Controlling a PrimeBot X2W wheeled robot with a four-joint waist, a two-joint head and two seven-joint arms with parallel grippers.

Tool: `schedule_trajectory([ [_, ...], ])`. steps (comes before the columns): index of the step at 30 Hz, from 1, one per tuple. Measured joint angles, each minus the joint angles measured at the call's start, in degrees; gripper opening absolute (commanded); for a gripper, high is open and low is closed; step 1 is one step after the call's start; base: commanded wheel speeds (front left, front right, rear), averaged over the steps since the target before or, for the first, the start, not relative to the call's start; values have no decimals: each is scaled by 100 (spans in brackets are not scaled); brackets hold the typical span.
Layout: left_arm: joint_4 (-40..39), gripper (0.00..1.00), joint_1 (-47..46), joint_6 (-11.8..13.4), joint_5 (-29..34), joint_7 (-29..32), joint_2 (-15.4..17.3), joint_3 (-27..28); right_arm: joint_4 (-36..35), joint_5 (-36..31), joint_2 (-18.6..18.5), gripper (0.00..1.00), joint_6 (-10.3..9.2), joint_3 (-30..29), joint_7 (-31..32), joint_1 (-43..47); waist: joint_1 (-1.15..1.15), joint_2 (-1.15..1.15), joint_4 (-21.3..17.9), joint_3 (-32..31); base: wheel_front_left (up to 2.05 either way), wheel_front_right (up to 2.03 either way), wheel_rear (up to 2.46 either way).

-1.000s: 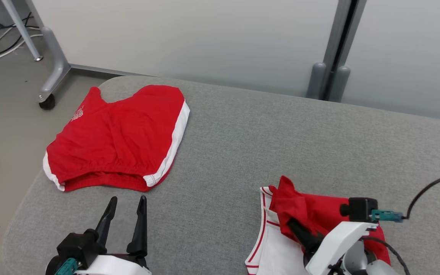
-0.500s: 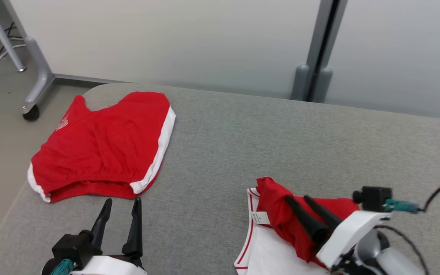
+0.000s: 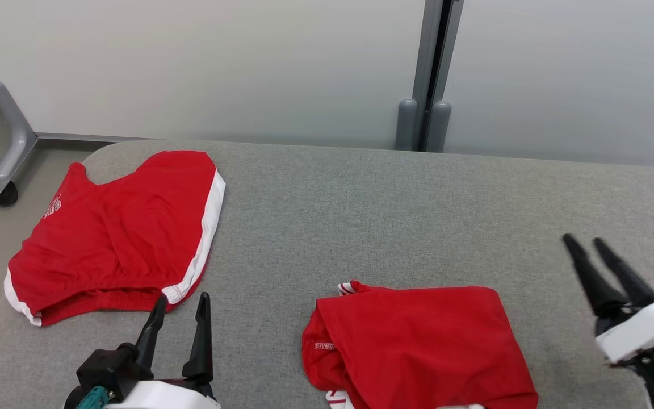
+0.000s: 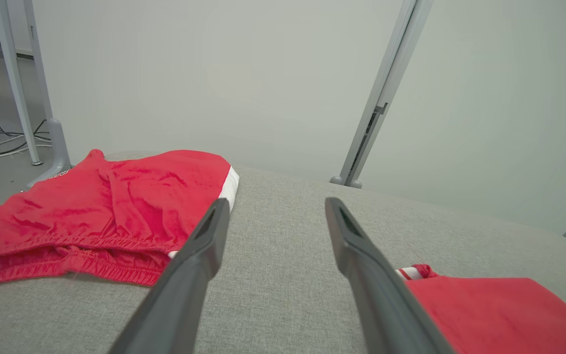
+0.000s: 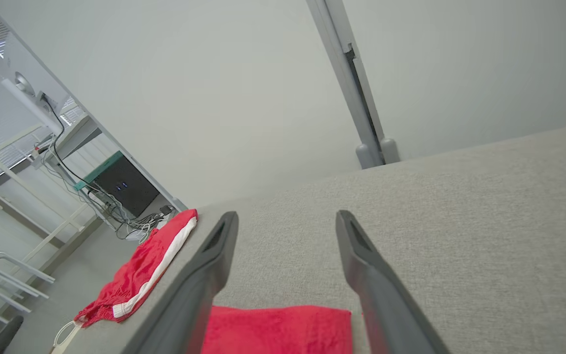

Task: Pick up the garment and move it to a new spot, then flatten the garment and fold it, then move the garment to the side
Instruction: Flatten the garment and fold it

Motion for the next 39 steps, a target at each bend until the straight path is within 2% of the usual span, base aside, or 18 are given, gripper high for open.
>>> schedule_trajectory([
  [5, -10, 100, 2, -9, 24, 0, -32, 43, 193, -619, 52, 100, 0, -485, -432, 91, 0, 0, 30, -13, 0, 0, 0],
  [13, -141, 100, 43, -31, 142, -1, -118, 207, 446, -1588, 312, 100, 0, -829, -605, 130, 0, 0, 69, -19, 0, 0, 0],
  [16, -234, 100, 70, -32, 263, -1, -151, 315, 498, -1858, 381, 100, 0, -922, -610, 206, 0, 0, 60, -27, 0, 0, 0],
  [22, -421, 100, 130, -38, 622, -1, -242, 594, 514, -2465, 656, 100, 0, -1248, -998, 486, 0, 0, 56, -97, 0, 0, 0],
  [32, -487, 100, 349, -365, 1190, -1, -457, 958, 442, -3316, 1031, 100, 1, -1464, -1338, 1007, 0, 0, -98, -178, 0, 0, 0],
  [39, -443, 100, 396, -541, 1408, -1, -639, 1044, 565, -3648, 1223, 100, 1, -1511, -1372, 1117, 0, 0, -163, -165, 0, 0, 0],
])
